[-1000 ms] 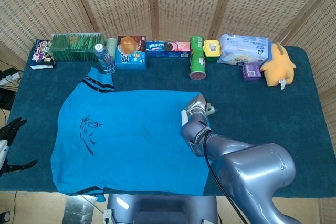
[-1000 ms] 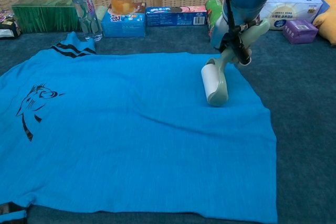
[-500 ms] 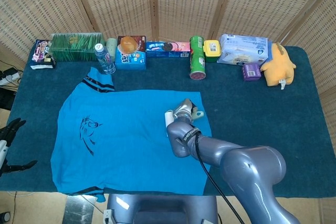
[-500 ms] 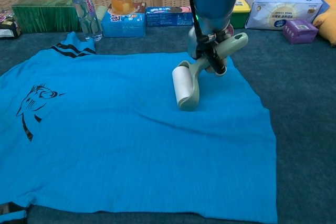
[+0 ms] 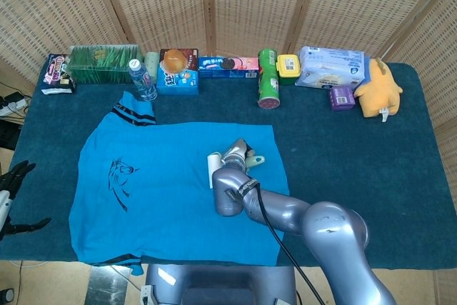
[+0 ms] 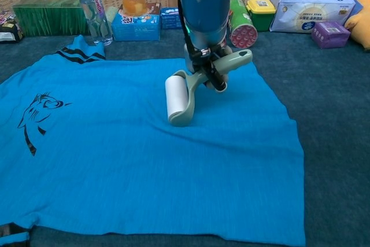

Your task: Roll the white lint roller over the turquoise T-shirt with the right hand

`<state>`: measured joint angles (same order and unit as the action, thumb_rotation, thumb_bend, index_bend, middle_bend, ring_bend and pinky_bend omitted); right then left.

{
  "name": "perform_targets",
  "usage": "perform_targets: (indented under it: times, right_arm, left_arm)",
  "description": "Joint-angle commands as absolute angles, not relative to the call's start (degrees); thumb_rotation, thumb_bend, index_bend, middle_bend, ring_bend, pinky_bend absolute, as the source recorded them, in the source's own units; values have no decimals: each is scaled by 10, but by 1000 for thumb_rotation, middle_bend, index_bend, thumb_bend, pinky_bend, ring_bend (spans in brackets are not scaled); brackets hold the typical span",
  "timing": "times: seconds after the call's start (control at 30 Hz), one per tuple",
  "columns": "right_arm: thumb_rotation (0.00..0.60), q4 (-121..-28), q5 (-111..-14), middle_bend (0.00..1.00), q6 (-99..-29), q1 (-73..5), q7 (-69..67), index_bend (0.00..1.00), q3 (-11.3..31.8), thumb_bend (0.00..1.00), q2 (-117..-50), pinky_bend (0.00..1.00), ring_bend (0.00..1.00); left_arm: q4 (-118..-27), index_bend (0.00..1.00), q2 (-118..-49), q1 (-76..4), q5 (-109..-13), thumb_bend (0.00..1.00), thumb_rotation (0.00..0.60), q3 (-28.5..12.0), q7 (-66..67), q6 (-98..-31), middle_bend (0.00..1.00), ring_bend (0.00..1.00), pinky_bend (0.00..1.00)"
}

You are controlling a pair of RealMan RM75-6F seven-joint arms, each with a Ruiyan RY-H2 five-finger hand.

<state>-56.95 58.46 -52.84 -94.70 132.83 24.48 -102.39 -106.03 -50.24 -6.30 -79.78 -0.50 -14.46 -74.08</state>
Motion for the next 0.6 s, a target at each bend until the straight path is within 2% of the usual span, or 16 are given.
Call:
perform_targets:
  times: [0.03,0.33,0.6]
  right_arm:
    - [600,-552,559,838,-549,-938,1357,884,288,1000,-1049,1000,959]
    - [600,-524,514,838,-575,-928,1402,884,367,1000,-1091,1000,958]
    - [600,-525,481,838,-597,-909,1436,884,405,1000,-1098,1000,958]
  left_arm:
    - [-1061,0,-503,-63,-797,90,600,-5,-143,-741,0,0,18]
    - [-1065,0,-506,-59,-795,89,600,-2,-139,-744,0,0,18]
    - [-1066,0,-506,-56,-794,90,600,-2,-139,-748,0,0,18]
